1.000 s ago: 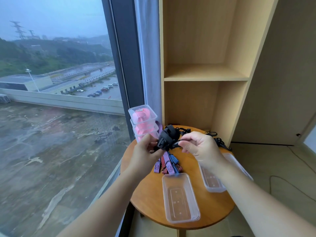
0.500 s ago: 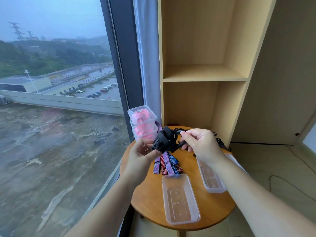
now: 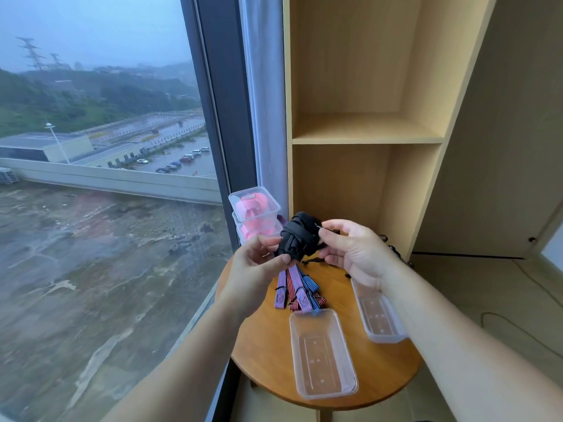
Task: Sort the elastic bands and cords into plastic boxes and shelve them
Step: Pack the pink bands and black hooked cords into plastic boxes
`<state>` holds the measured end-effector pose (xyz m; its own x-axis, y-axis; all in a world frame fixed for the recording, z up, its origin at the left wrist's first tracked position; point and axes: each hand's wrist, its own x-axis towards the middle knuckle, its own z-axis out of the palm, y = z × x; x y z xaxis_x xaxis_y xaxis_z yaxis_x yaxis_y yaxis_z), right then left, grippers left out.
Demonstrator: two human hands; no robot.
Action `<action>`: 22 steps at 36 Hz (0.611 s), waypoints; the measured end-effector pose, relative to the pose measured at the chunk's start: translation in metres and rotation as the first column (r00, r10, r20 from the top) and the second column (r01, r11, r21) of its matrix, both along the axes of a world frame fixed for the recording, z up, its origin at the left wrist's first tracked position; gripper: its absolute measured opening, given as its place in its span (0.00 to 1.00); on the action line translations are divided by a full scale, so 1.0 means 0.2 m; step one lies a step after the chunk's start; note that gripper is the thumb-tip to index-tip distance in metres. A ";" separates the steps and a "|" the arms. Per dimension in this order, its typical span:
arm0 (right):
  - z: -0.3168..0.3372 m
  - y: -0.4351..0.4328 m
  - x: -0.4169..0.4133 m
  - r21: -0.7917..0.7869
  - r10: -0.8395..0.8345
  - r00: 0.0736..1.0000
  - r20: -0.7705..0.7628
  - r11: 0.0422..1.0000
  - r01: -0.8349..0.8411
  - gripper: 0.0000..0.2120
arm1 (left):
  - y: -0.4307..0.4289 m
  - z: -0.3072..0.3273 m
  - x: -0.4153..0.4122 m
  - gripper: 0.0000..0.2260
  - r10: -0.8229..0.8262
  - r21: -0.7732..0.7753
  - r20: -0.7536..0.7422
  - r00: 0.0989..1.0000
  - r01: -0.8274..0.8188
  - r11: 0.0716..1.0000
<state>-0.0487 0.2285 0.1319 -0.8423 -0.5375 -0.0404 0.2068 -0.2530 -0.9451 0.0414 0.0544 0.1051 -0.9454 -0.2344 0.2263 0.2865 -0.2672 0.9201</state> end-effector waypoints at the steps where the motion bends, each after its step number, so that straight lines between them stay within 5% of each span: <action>1: 0.01 0.01 -0.01 -0.017 0.051 0.998 0.032 0.999 -0.050 0.21 | 0.00 0.00 0.00 0.12 -0.020 0.002 0.007 1.000 0.020 1.000; 3: 0.02 0.03 -0.01 -0.031 0.140 0.990 0.025 0.990 -0.139 0.19 | 0.00 0.00 0.00 0.10 -0.044 0.008 0.028 0.999 0.044 0.999; 7: 0.00 0.01 -0.01 -0.054 0.060 0.998 -0.006 0.997 -0.061 0.08 | 0.00 -0.01 -0.02 0.12 -0.018 -0.011 0.057 0.998 0.019 1.000; 14: -0.02 0.01 -0.02 0.018 0.058 0.997 -0.054 0.998 -0.057 0.07 | 0.03 -0.05 -0.02 0.12 0.005 -0.133 0.087 0.996 0.007 0.991; 22: -0.28 0.12 -0.05 0.400 0.028 0.987 -0.158 0.916 0.038 0.05 | 0.09 -0.32 0.04 0.14 0.165 -0.490 0.243 0.956 -0.026 0.871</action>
